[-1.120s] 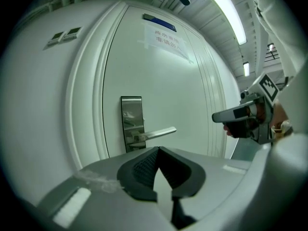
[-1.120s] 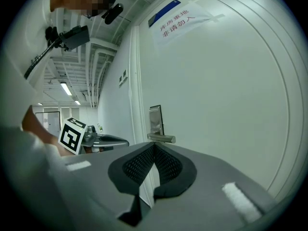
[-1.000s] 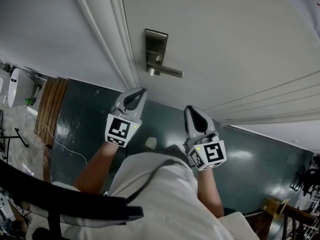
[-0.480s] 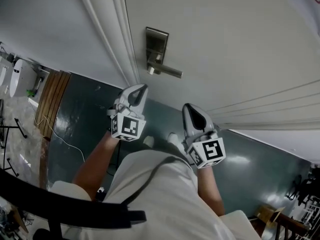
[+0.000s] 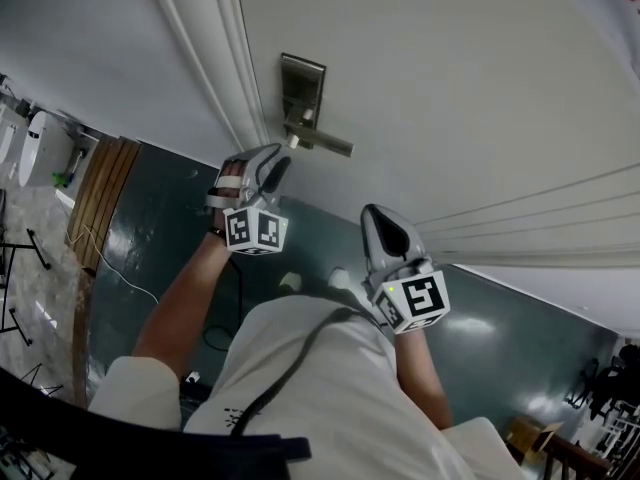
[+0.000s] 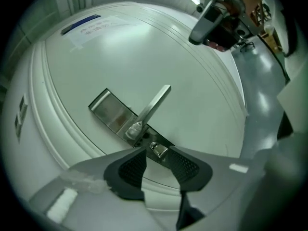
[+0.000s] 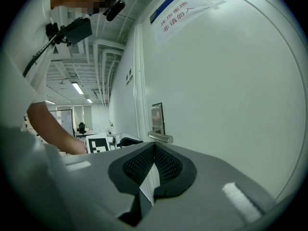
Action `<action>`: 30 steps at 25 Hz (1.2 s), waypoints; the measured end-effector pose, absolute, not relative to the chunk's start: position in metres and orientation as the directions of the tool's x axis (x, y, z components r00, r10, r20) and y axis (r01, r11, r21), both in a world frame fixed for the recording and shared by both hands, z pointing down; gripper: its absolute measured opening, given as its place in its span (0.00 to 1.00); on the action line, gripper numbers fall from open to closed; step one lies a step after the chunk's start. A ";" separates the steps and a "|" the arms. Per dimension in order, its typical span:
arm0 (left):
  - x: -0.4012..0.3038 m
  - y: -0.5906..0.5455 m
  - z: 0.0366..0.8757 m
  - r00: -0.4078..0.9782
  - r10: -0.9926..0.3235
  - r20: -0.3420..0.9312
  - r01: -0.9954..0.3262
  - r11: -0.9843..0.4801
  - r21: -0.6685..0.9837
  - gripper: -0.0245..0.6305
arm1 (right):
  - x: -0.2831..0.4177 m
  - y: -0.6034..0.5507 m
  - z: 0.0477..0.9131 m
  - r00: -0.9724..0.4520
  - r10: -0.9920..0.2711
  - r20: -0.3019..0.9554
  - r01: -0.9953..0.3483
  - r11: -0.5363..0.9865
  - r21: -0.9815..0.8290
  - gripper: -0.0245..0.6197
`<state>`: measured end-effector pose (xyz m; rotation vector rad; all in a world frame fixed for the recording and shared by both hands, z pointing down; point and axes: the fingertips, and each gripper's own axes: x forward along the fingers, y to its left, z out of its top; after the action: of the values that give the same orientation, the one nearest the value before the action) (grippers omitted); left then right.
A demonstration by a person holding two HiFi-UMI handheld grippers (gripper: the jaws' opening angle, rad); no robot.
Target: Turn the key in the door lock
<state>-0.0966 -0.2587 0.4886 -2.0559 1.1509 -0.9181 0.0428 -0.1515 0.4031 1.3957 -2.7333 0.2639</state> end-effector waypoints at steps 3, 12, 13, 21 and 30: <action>-0.091 -0.265 0.495 0.369 -0.885 0.285 -0.385 -0.424 -0.819 0.26 | 0.046 -0.152 0.404 -0.586 -0.800 0.133 -0.810 0.572 -0.126 0.05; -0.085 -0.279 0.511 0.321 -0.900 0.296 -0.211 -0.373 -0.904 0.26 | 0.055 -0.156 0.407 -0.571 -0.810 0.135 -0.821 0.558 -0.126 0.05; -0.085 -0.280 0.511 0.321 -0.902 0.290 -0.206 -0.365 -0.908 0.26 | 0.055 -0.157 0.407 -0.570 -0.810 0.136 -0.821 0.557 -0.125 0.05; -0.081 -0.289 0.511 0.308 -0.919 0.248 -0.170 -0.310 -0.936 0.22 | 0.058 -0.159 0.408 -0.576 -0.806 0.136 -0.818 0.563 -0.120 0.05; -0.078 -0.294 0.516 0.285 -0.930 0.232 -0.173 -0.288 -0.942 0.21 | 0.058 -0.161 0.411 -0.587 -0.796 0.148 -0.810 0.574 -0.119 0.05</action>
<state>-0.0778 -0.2942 0.5156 -1.6778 1.0200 -1.0854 0.0581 -0.1611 0.4110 1.3891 -2.7179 0.2668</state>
